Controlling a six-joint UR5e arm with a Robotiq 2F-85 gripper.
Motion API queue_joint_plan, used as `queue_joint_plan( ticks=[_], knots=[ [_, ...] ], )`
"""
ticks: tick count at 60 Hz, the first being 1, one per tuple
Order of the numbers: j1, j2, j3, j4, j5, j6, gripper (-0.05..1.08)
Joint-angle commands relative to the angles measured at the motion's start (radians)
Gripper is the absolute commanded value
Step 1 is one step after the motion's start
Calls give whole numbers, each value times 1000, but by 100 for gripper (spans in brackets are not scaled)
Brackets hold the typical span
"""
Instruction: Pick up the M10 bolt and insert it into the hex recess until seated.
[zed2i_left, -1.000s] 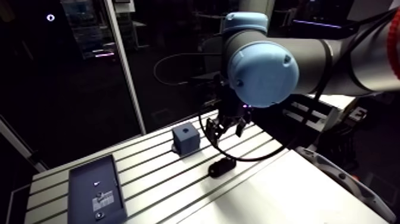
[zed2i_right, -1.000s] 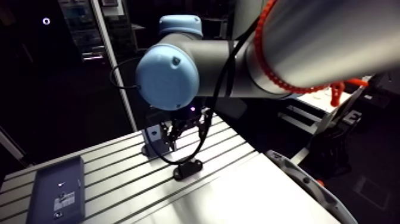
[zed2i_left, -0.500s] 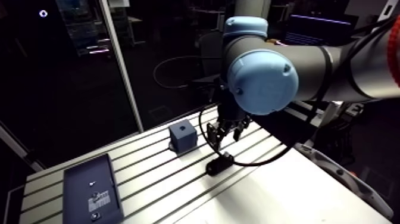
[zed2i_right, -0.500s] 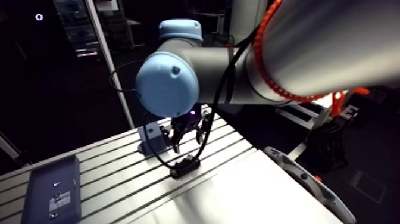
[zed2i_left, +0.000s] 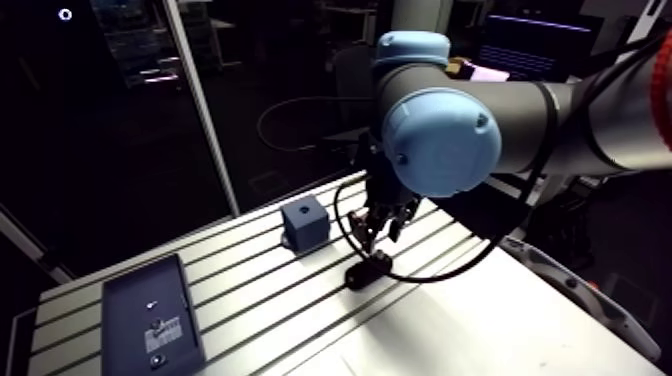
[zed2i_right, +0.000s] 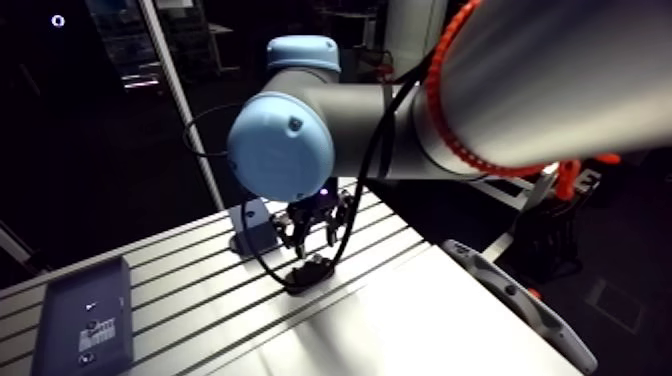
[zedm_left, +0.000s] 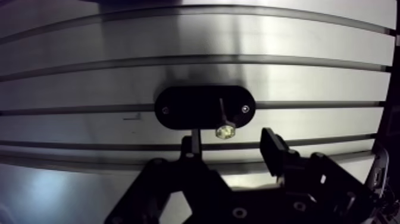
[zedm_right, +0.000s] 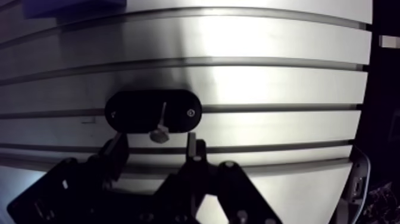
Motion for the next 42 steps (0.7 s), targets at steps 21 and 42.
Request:
queue_joint_plan(
  ticks=[21,42],
  knots=[
    [2,11,30,-41,-1,8,44],
    [3,13,41,-90,5,16,46]
  ],
)
